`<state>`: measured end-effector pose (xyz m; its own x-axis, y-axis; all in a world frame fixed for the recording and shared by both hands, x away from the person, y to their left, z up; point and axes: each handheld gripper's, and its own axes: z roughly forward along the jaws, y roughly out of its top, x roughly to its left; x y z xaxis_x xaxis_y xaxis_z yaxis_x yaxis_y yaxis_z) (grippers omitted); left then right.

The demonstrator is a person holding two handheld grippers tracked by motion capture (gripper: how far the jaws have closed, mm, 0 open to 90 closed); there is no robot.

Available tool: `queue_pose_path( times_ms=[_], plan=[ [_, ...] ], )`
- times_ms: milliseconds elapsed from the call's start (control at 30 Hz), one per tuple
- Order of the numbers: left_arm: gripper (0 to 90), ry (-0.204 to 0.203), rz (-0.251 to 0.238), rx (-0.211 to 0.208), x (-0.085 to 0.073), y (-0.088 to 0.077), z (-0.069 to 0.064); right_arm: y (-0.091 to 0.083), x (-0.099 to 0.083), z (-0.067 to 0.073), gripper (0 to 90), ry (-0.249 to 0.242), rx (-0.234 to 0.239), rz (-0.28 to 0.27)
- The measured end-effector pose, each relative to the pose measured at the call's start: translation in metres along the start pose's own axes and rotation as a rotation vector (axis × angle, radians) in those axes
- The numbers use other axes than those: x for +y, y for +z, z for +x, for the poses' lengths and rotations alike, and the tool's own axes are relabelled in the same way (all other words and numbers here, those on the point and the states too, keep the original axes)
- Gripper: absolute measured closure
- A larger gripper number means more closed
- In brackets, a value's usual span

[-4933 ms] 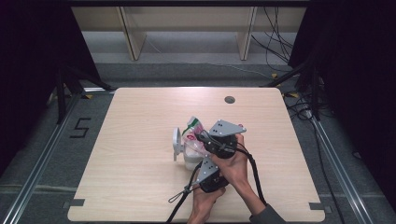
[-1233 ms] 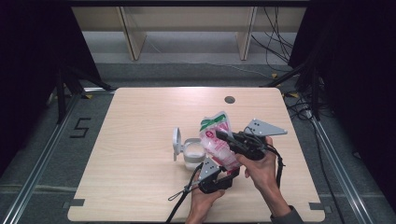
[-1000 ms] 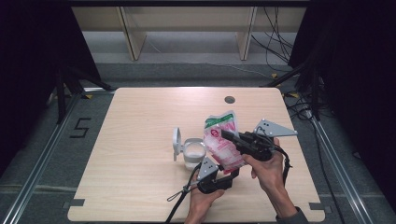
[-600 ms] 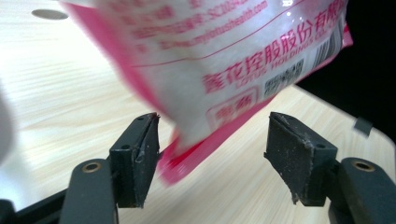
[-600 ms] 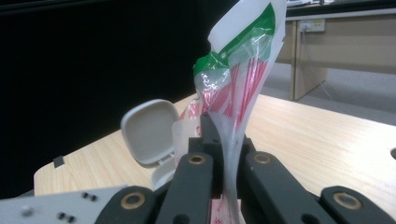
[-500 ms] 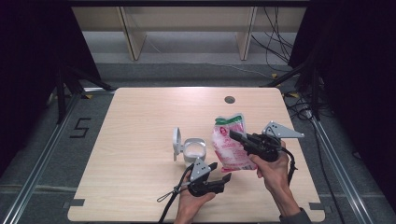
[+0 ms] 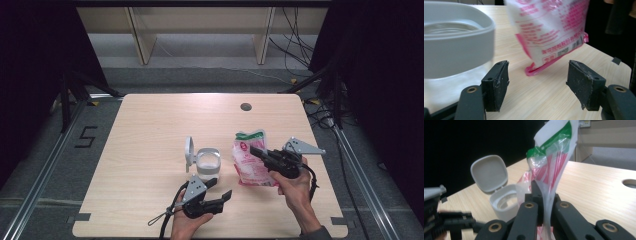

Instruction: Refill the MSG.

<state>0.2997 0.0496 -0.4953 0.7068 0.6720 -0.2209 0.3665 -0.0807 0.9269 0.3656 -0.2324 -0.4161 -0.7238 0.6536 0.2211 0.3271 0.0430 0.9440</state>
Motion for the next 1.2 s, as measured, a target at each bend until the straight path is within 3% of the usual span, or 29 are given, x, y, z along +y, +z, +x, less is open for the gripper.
queue_pose_path(
  times_ms=[67,100,167,200,233,267,333,400,433,467,500,567,633,800,833,900,933,1033,1200],
  plan=[
    [33.0,-0.003,-0.012,0.004,0.0,-0.005,0.002,-0.011,-0.002,-0.003,90.0,-0.045,-0.028,0.018],
    [32.9,-0.003,-0.014,0.005,0.0,-0.007,0.005,-0.016,-0.005,-0.002,90.0,-0.006,-0.025,0.023],
    [32.9,-0.012,-0.017,0.021,-0.001,-0.012,0.007,-0.025,-0.009,-0.006,90.0,-0.027,-0.034,0.024],
    [32.9,-0.016,-0.011,0.029,-0.001,-0.014,0.008,-0.032,-0.012,-0.005,90.0,-0.001,-0.048,0.036],
    [33.0,-0.029,-0.028,0.027,-0.002,-0.014,0.01,-0.036,-0.015,-0.01,90.0,-0.036,-0.052,0.03],
    [33.0,-0.036,-0.023,0.035,-0.002,-0.016,0.012,-0.04,-0.018,-0.01,90.0,0.0,-0.075,0.03],
    [33.1,-0.034,-0.032,0.024,-0.003,-0.016,0.014,-0.046,-0.023,-0.017,90.0,-0.006,-0.092,0.03],
    [32.9,-0.026,-0.036,0.026,-0.003,-0.018,0.015,-0.049,-0.026,-0.023,90.0,0.021,-0.121,0.04],
    [32.9,-0.036,-0.031,0.034,-0.003,-0.019,0.016,-0.049,-0.027,-0.029,90.0,0.005,-0.119,0.034],
    [32.7,-0.047,-0.044,0.032,-0.003,-0.018,0.016,-0.049,-0.029,-0.032,90.0,0.029,-0.109,0.033],
    [32.7,-0.037,-0.031,0.036,-0.003,-0.019,0.017,-0.049,-0.029,-0.032,90.0,0.016,-0.136,0.034],
    [32.7,-0.037,-0.037,0.033,-0.002,-0.02,0.019,-0.047,-0.028,-0.032,90.0,0.011,-0.127,0.041],
    [32.7,-0.045,-0.036,0.042,-0.003,-0.021,0.019,-0.045,-0.026,-0.029,90.0,0.006,-0.16,0.057],
    [32.2,-0.036,-0.033,0.04,-0.004,-0.024,0.021,-0.039,-0.024,-0.029,90.0,-0.038,-0.173,0.052],
    [32.1,-0.035,-0.03,0.035,-0.004,-0.024,0.021,-0.039,-0.024,-0.028,90.0,-0.016,-0.172,0.051],
    [32.1,-0.026,-0.018,0.046,-0.005,-0.025,0.021,-0.038,-0.025,-0.03,90.0,-0.025,-0.189,0.059],
    [32.1,-0.03,-0.032,0.041,-0.006,-0.025,0.023,-0.038,-0.025,-0.033,90.0,-0.059,-0.195,0.066],
    [31.5,-0.043,-0.023,0.06,-0.006,-0.029,0.025,-0.035,-0.027,-0.038,90.0,-0.089,-0.222,0.052],
    [31.4,-0.051,-0.031,0.064,-0.006,-0.031,0.028,-0.033,-0.029,-0.042,90.0,-0.08,-0.226,0.073]
  ],
)
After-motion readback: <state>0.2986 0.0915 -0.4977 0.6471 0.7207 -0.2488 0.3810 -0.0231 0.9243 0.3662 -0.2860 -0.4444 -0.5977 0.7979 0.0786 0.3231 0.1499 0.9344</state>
